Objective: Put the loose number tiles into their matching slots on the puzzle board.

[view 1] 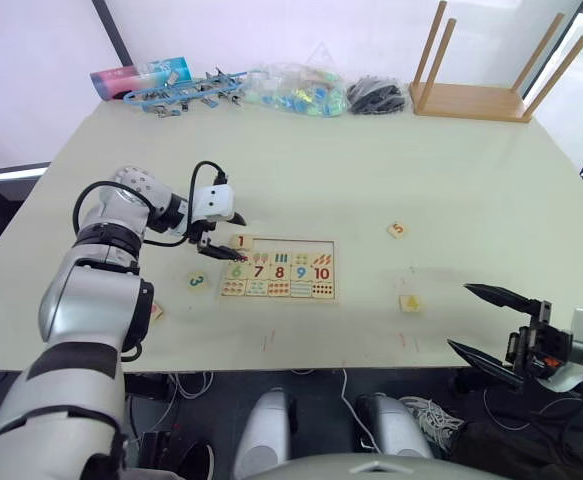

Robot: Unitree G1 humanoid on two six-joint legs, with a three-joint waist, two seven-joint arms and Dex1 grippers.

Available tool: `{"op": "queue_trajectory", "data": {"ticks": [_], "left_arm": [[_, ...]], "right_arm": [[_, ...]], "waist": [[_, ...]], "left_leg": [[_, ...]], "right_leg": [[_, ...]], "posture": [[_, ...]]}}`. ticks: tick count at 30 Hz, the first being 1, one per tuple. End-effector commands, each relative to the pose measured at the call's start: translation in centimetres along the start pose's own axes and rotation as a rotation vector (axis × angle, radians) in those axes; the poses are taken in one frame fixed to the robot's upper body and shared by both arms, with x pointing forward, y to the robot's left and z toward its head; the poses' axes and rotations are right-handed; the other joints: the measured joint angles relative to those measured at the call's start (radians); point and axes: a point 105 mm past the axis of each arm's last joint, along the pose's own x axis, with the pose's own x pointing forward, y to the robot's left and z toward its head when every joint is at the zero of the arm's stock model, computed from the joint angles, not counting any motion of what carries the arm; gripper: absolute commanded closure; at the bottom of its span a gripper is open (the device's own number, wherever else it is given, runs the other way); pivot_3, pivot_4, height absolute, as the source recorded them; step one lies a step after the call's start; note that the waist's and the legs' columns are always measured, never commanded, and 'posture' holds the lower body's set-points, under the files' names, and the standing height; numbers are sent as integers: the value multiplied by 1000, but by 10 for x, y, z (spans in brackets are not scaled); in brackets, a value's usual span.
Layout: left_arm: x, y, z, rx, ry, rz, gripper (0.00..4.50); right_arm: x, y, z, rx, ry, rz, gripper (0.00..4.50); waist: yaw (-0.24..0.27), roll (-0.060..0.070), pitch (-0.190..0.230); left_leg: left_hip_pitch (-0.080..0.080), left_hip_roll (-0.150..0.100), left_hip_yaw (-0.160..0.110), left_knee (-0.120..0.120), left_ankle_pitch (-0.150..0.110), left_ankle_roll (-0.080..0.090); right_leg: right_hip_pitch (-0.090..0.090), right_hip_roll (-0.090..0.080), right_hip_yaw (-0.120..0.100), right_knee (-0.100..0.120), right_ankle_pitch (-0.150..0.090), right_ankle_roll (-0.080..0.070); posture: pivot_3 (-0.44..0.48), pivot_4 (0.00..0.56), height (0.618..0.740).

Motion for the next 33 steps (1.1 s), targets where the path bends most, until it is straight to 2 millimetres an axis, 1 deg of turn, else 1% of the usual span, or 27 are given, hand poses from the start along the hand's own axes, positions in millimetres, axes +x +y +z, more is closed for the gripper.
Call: {"op": "queue_trajectory", "data": {"ticks": [1, 5, 11, 14, 16, 18, 23, 24, 27, 28, 29, 30, 32, 33], "left_arm": [[-3, 2, 3, 15, -15, 11, 20], [-7, 8, 9, -10, -62, 49, 20], [-17, 22, 17, -136, -198, 172, 20], [-19, 27, 16, -171, -222, 222, 20], [-24, 39, 15, -236, -257, 336, 20], [-28, 45, 12, -270, -272, 406, 20], [-24, 43, 3, -267, -216, 425, 20], [-24, 43, 3, -267, -216, 425, 546], [-22, 42, 3, -258, -215, 414, 1901], [-21, 42, 3, -257, -215, 413, 2271], [-20, 40, 2, -249, -203, 405, 2864], [-18, 39, 1, -245, -195, 396, 3287], [-16, 38, 0, -242, -186, 388, 4458], [-15, 37, -1, -247, -185, 381, 4458]], "right_arm": [[-2, -2, 7, -32, -2, -2, 0], [-4, -2, 6, -32, -1, -5, 0], [-5, -1, 4, -30, -3, -12, 0], [-5, -1, 4, -29, -4, -15, 0], [-3, 0, 3, -28, -10, -17, 0], [-2, 0, 2, -27, -14, -18, 0], [0, 0, -1, -24, -22, -18, 0], [0, 0, -1, -24, -23, -18, 0], [2, 0, -1, -26, -28, -17, 0], [2, 0, -2, -26, -29, -16, 0], [3, 0, -2, -26, -30, -16, 0], [3, 0, -2, -26, -31, -16, 0], [4, 1, -2, -26, -32, -16, 0], [4, 1, -2, -26, -33, -17, 0]], "waist": [[0, 0, 0], [0, 0, 0], [-1, 0, 0], [-1, 0, 0], [-1, 0, 0], [-1, 0, 0], [-1, 0, 0], [-1, 0, 0], [-1, 0, 0], [-1, 0, 0], [-1, 0, 0], [-1, 0, 0], [-1, 0, 0], [-1, 0, 0]], "left_leg": [[0, 0, 0, 0, 0, 0], [0, 0, 0, 0, 0, 0], [0, 0, 0, 0, 0, 0], [0, 0, 0, 0, 0, 0], [0, 0, 0, 0, 0, 0], [0, 0, 0, 0, 0, 0], [0, 0, 0, 0, 0, 0], [0, 0, 0, 0, 0, 0], [0, 0, 0, 0, 0, 0], [0, 0, 0, 0, 0, 0], [0, 0, 0, 0, 0, 0], [0, 0, 0, 0, 0, 0], [0, 0, 0, 0, 0, 0], [0, 0, 0, 0, 0, 0]], "right_leg": [[0, 0, 0, 0, 0, 0], [0, 0, 0, 0, 0, 0], [0, 0, 0, 0, 1, 2], [0, 0, 0, 0, 1, 2], [0, 0, 0, 0, 1, 3], [0, 0, 0, 0, 1, 3], [0, 0, 0, 1, 2, 3], [0, 0, 0, 1, 2, 3], [0, 0, 0, 1, 2, 3], [0, 0, 0, 1, 2, 3], [0, 0, 0, 1, 2, 3], [0, 0, 0, 1, 2, 3], [0, 0, 0, 1, 2, 3], [0, 0, 0, 1, 2, 3]], "posture": [[0, 150, 737], [0, 150, 737], [0, 150, 737], [0, 150, 737], [0, 150, 737], [0, 150, 737], [0, 150, 737], [0, 150, 737], [0, 150, 737], [0, 150, 737], [0, 150, 737], [0, 150, 737], [0, 150, 737], [0, 150, 737]]}}
